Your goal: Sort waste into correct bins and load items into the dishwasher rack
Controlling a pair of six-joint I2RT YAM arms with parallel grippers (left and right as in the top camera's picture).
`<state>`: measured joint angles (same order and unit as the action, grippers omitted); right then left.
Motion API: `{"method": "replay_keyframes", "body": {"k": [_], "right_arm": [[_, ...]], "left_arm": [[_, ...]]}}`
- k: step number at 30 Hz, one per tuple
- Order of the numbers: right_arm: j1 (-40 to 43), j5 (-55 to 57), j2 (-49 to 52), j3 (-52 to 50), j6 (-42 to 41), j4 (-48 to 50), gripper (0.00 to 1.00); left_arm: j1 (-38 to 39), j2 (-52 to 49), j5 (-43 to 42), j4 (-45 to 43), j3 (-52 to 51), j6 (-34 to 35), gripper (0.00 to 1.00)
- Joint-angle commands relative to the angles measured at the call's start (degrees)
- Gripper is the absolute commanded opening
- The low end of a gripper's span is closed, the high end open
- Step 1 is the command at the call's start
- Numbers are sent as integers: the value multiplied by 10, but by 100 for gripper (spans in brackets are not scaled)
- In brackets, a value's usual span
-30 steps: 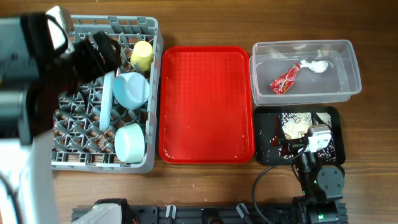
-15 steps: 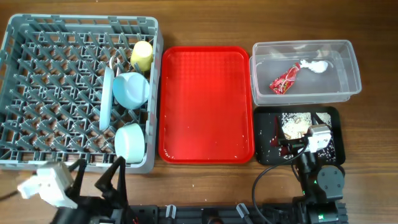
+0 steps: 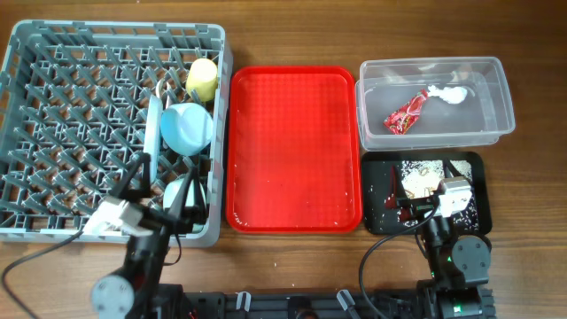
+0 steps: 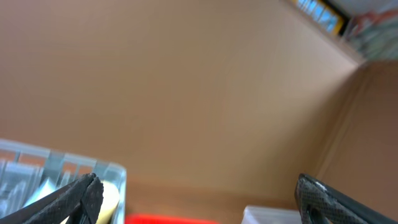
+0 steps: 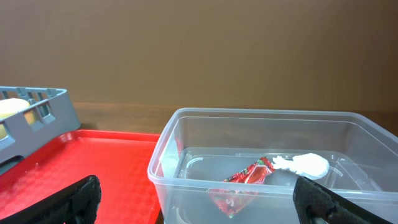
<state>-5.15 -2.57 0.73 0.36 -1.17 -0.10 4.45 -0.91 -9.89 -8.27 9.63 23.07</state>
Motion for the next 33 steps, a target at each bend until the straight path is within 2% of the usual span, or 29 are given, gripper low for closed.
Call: {"method": "replay_keyframes", "body": {"k": [1, 6, 8, 11, 13, 16, 18, 33], "right_arm": [[3, -7, -5, -1, 8, 2, 100], [3, -7, -5, -1, 8, 2, 100], [3, -7, -5, -1, 8, 2, 100], [3, -7, -5, -1, 7, 2, 100], [3, -7, -5, -1, 8, 2, 100], [3, -7, -5, -1, 8, 2, 100], [3, -7, -5, -1, 8, 2, 100], [3, -7, -5, -1, 8, 2, 100]], "left_arm": [[3, 7, 21, -10, -49, -1, 100], [3, 7, 78, -4, -92, -3, 100], [3, 7, 94, 39, -93, -21, 100], [-2, 7, 94, 98, -93, -127, 100], [-18, 7, 94, 121, -93, -172, 100], [-33, 7, 93, 125, -93, -245, 100], [-33, 7, 94, 125, -93, -319, 100], [-33, 7, 74, 126, -93, -301, 100]]}}
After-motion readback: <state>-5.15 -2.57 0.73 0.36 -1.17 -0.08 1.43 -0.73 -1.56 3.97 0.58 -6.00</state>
